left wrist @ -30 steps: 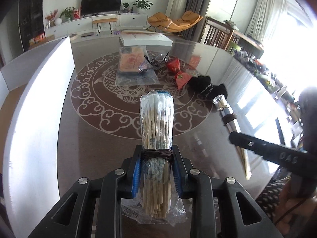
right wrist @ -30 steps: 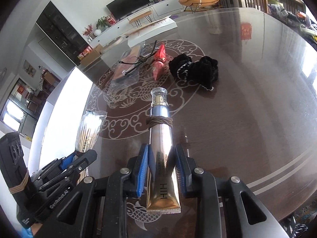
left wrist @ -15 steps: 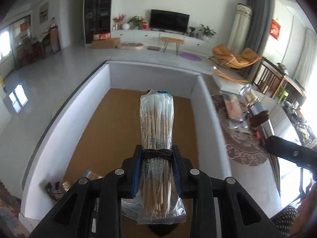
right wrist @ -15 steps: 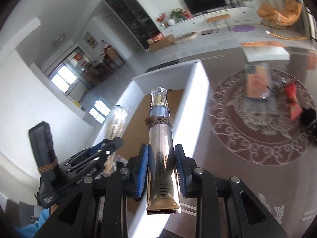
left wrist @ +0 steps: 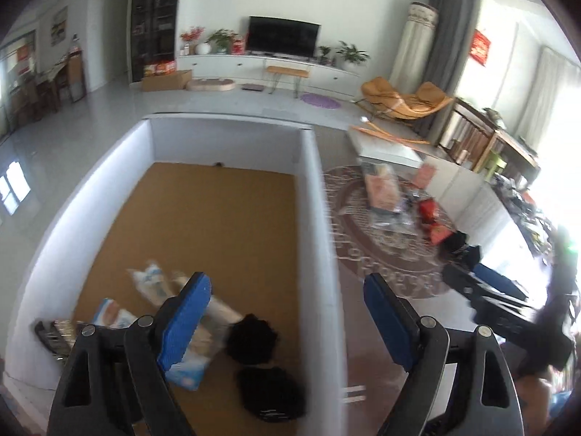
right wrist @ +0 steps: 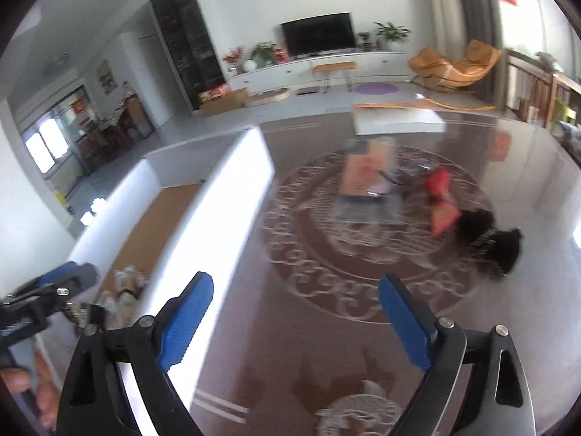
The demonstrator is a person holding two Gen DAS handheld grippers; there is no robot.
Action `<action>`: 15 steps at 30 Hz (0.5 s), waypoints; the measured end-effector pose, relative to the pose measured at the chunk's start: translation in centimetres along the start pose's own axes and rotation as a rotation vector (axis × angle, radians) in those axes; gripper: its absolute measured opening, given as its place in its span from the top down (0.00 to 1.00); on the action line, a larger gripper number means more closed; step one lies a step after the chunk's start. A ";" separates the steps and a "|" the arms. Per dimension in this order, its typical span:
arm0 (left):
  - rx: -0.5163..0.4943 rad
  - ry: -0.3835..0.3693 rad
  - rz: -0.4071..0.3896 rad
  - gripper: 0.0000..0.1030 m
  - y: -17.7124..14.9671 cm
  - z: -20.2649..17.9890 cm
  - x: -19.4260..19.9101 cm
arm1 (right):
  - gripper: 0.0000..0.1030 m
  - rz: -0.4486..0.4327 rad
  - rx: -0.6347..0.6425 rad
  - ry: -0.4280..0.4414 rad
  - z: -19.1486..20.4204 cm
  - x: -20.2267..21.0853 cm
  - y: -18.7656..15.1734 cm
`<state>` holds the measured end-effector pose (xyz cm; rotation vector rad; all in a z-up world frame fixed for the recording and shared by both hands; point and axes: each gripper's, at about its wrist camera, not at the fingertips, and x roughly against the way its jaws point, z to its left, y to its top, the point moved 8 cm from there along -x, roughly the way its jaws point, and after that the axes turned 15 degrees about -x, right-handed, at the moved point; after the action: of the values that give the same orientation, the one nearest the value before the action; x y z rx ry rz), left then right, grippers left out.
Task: Organize objects
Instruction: 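Withdraw both open grippers back over the table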
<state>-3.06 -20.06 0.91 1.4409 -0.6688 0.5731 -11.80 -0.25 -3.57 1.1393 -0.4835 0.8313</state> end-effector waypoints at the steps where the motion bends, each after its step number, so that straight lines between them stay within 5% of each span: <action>1: -0.031 -0.058 -0.006 0.15 0.5 -2.6 -0.2 | 0.09 -0.002 -0.029 -0.055 -2.7 -0.4 0.3; 3: -0.096 -0.170 0.008 0.04 0.8 -8.1 -1.3 | 0.09 -0.010 -0.098 -0.158 -8.1 -0.8 0.3; 6: -0.160 -0.269 0.052 0.02 -0.1 -14.5 -3.9 | 0.09 0.000 -0.184 -0.272 -14.4 -1.2 -0.2; 15: -0.255 -0.068 0.126 0.02 -1.3 -17.7 -15.0 | 0.09 -0.004 -0.301 -0.370 -21.2 -1.6 -1.3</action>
<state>-11.29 -1.92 -10.94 1.1894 -0.8595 0.5181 -13.24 18.73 -13.21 1.0129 -0.8816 0.5202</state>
